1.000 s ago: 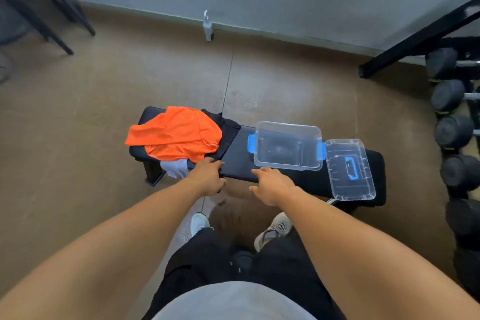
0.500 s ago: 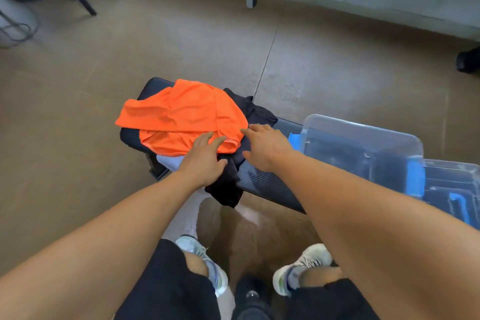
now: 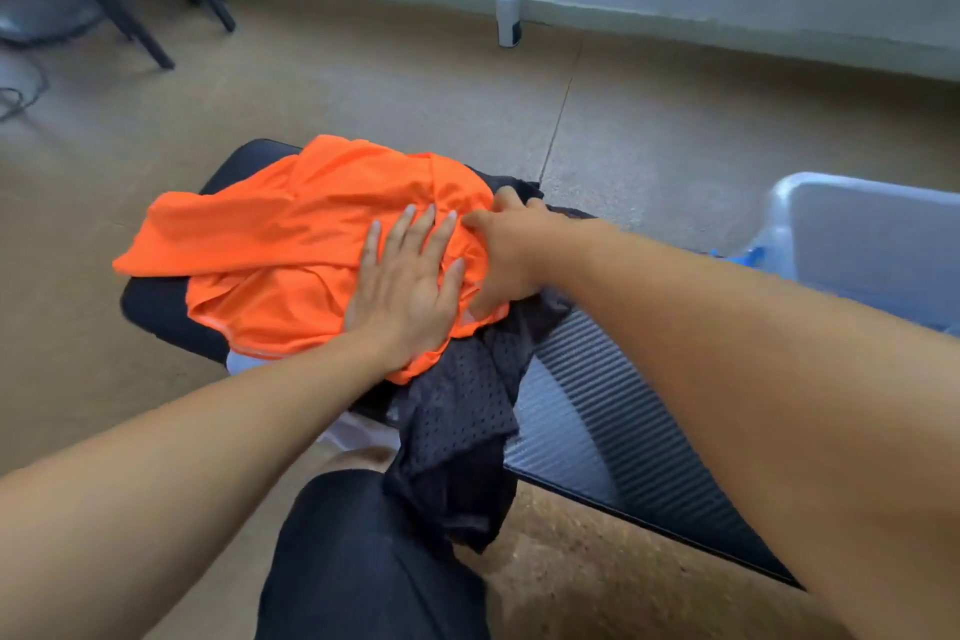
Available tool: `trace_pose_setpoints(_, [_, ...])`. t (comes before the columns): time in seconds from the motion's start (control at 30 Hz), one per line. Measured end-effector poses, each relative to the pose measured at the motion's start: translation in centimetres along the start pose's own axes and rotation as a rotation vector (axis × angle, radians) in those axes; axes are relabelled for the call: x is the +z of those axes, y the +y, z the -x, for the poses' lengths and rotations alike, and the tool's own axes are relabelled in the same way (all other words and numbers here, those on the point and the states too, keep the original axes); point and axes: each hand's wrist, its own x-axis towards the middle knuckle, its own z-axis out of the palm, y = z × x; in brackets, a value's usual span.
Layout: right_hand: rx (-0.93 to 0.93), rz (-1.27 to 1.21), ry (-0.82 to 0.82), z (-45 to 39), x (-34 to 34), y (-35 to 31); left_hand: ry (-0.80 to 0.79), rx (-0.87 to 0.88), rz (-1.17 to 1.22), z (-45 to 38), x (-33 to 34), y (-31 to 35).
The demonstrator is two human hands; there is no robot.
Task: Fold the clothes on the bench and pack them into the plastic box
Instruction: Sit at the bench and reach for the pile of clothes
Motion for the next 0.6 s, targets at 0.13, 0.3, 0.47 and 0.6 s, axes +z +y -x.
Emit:
trace_pose_setpoints(0.13, [0.065,0.128,-0.05,-1.0,-1.2,-1.4,0.015,0.017,-0.021,0.1,0.2,-0.2])
trace_pose_setpoints(0.3, [0.031,0.175,-0.001,1.5,0.0,-2.0,-0.011,-0.003,0.021,0.5,0.0,0.2])
trace_pose_setpoints(0.47, [0.008,0.061,0.296,4.0,1.5,-0.9,-0.08,0.017,0.181,2.0,-1.9,0.4])
trace_pose_setpoints(0.6, [0.064,-0.357,0.553,6.8,1.4,-0.9,0.059,-0.001,0.324,3.9,-4.4,1.2])
